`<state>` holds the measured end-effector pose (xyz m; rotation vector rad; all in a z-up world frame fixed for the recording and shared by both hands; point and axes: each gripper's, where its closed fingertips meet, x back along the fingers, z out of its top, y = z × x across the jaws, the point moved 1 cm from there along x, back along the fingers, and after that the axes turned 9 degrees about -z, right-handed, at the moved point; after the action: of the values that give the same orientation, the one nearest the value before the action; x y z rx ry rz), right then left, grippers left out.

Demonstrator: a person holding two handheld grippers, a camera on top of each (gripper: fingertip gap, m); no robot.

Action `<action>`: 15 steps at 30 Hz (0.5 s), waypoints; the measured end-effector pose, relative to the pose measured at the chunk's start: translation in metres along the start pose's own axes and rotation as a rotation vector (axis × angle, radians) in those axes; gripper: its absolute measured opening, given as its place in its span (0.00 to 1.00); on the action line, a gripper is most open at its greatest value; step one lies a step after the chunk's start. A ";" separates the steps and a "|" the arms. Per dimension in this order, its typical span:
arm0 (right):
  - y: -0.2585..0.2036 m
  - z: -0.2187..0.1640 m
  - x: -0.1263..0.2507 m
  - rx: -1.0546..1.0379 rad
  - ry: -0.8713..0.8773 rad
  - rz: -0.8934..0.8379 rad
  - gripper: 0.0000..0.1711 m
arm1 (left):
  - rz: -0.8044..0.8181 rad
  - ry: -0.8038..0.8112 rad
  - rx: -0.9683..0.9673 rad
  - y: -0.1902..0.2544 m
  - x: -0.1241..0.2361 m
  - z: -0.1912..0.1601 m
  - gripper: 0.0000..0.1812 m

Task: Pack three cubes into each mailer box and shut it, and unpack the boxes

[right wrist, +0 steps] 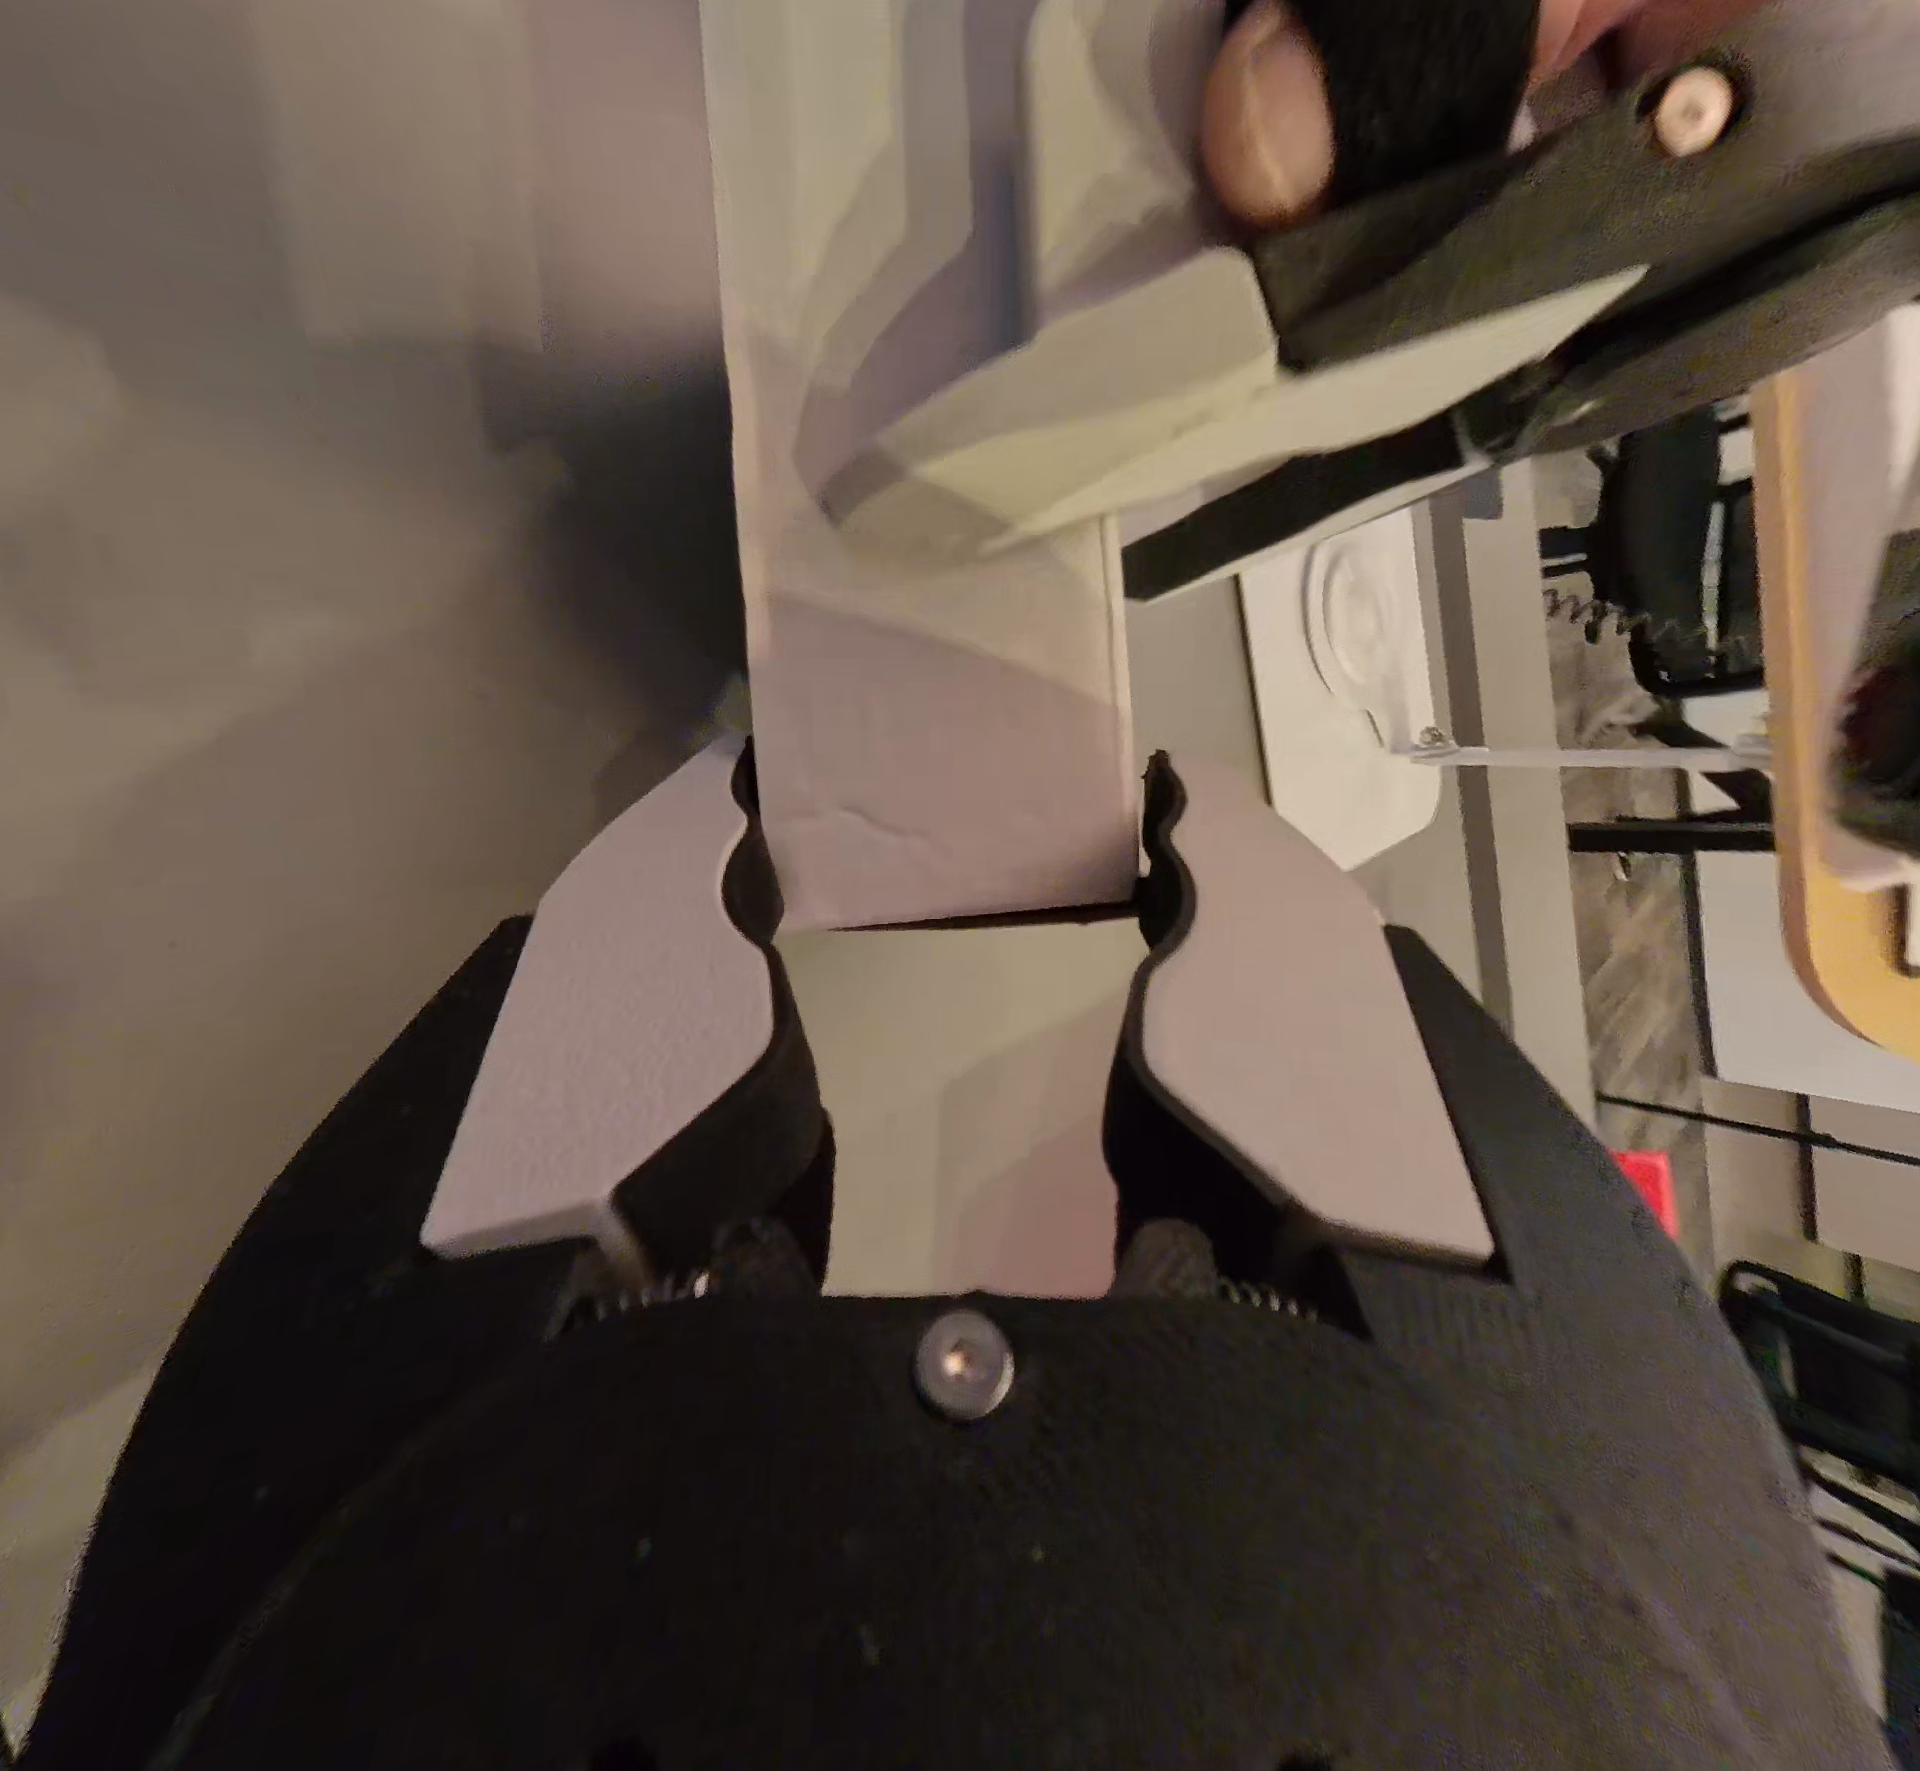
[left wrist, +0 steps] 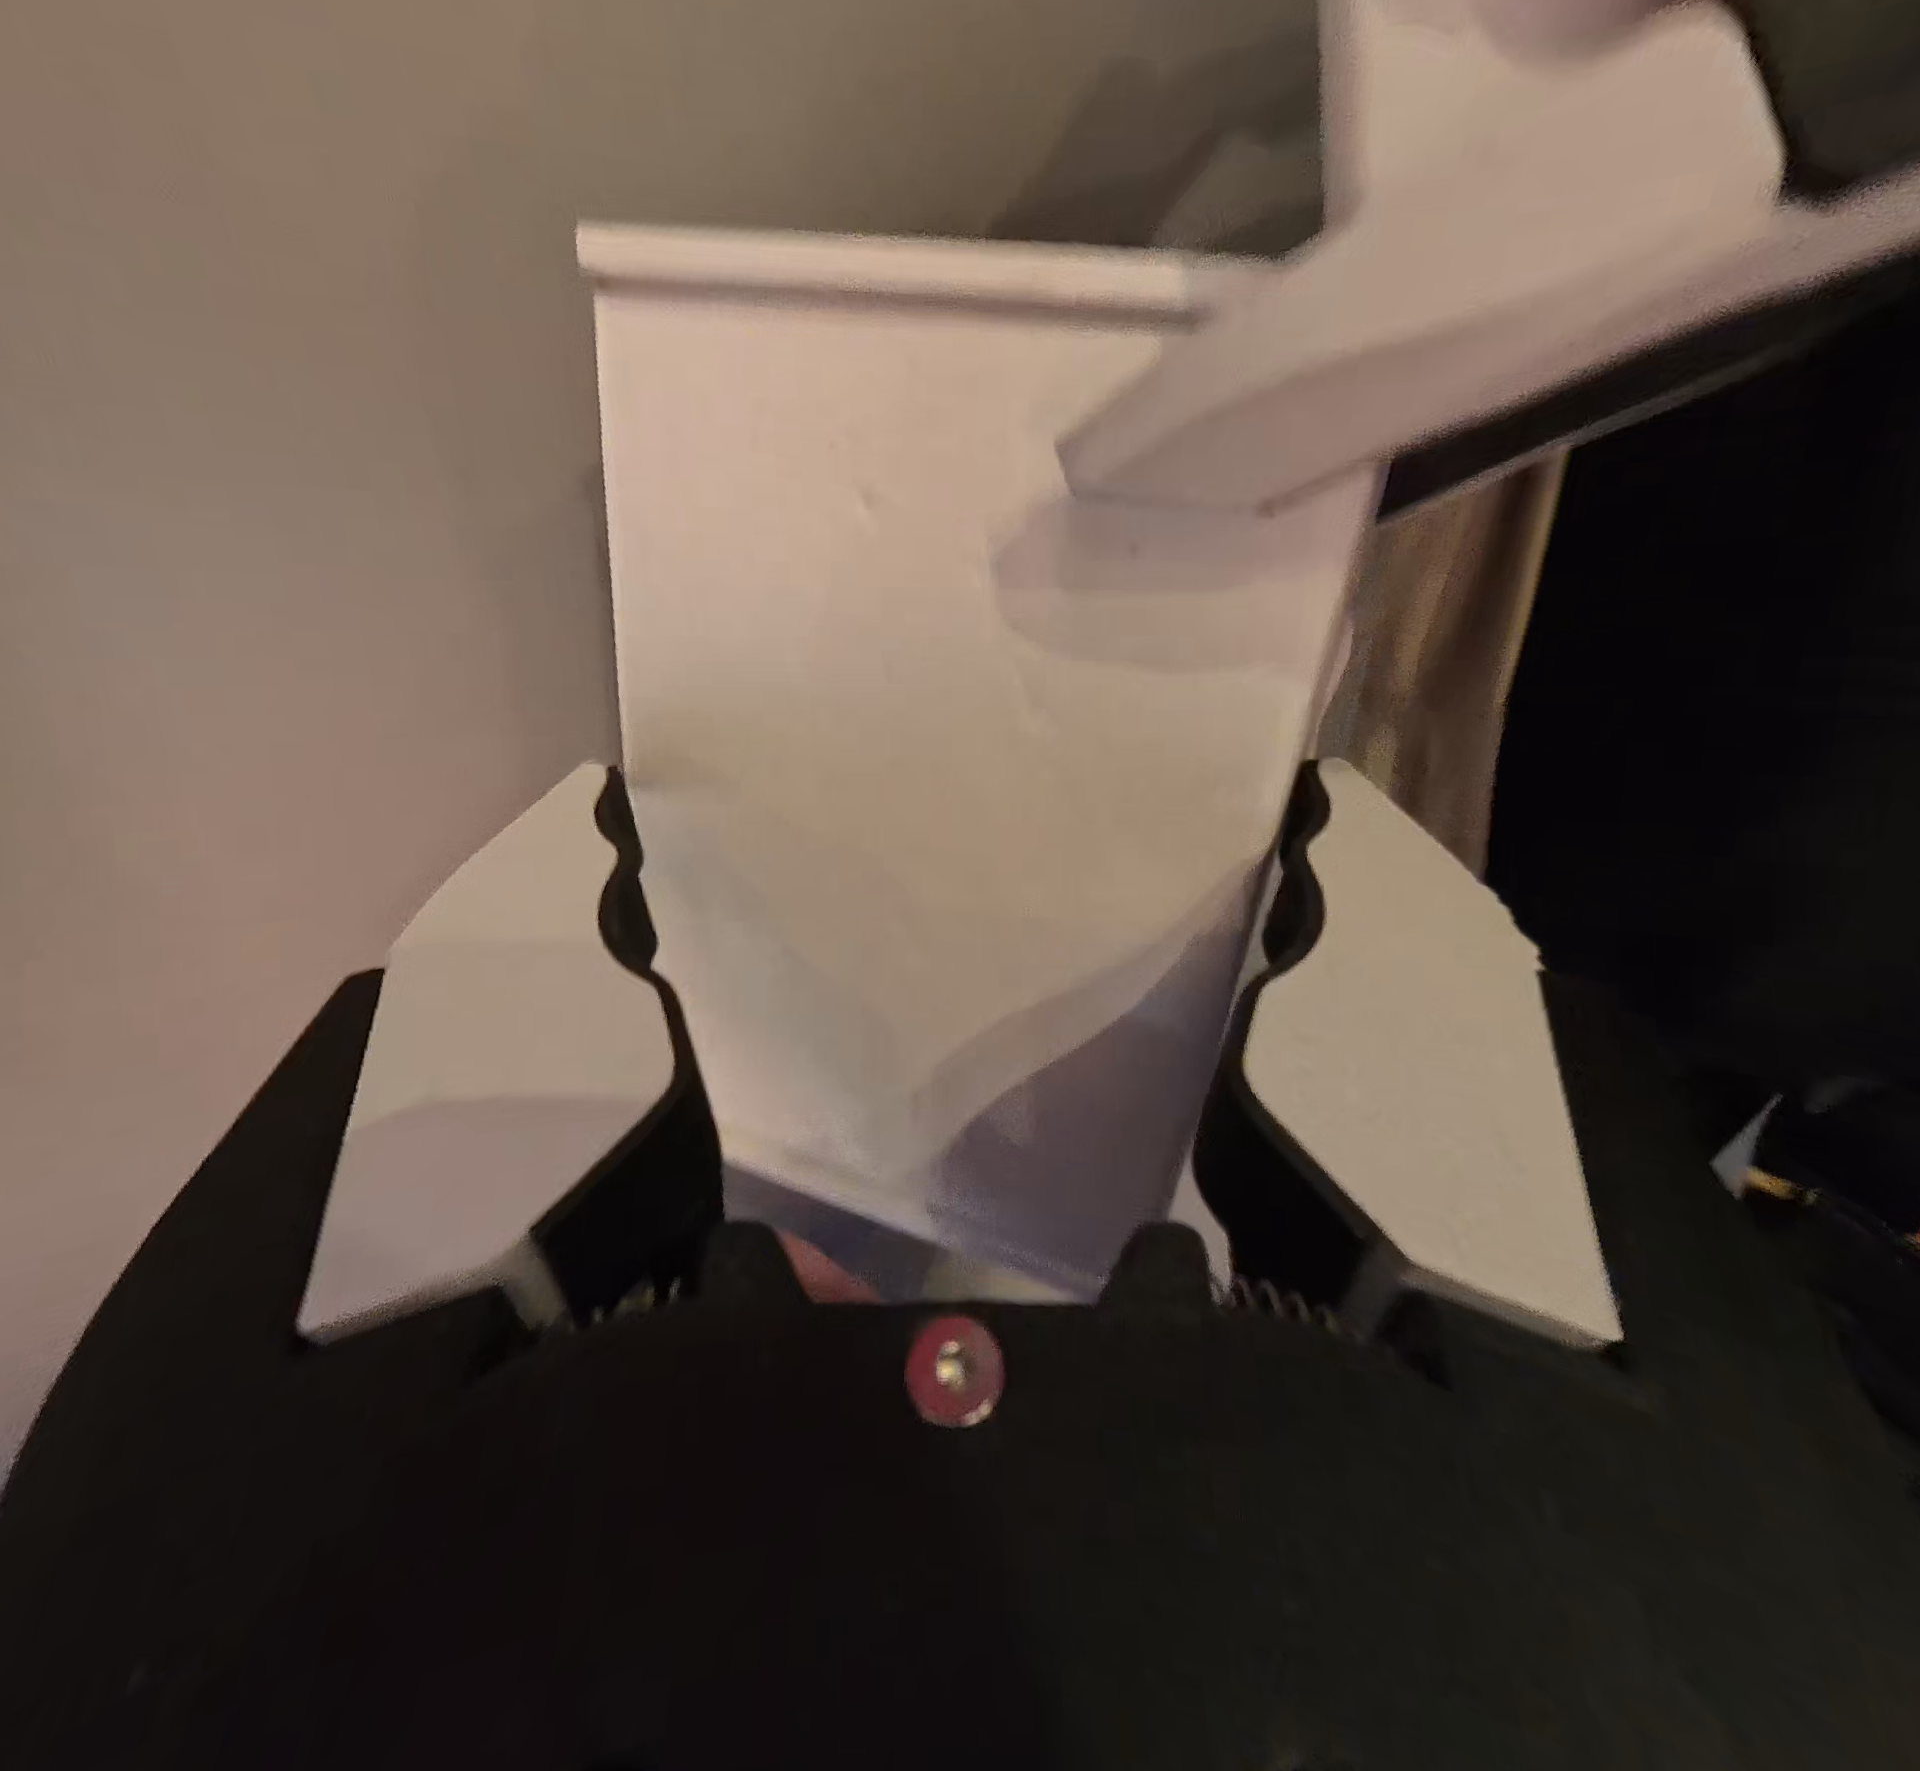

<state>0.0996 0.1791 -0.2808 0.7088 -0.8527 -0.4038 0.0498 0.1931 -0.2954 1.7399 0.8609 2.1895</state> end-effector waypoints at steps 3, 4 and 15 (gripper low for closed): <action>0.001 -0.002 -0.001 -0.018 0.005 0.015 0.39 | 0.133 0.051 -0.031 0.000 0.014 -0.010 0.70; 0.002 -0.002 -0.001 -0.031 0.009 0.021 0.39 | 0.204 0.059 -0.043 -0.001 0.020 -0.016 0.72; 0.014 -0.005 -0.004 -0.129 0.029 0.086 0.39 | 0.971 0.203 -0.319 0.013 0.028 -0.048 0.55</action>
<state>0.1014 0.1934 -0.2757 0.5551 -0.8195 -0.3673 -0.0010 0.1817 -0.2716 2.0093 -0.4422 2.8613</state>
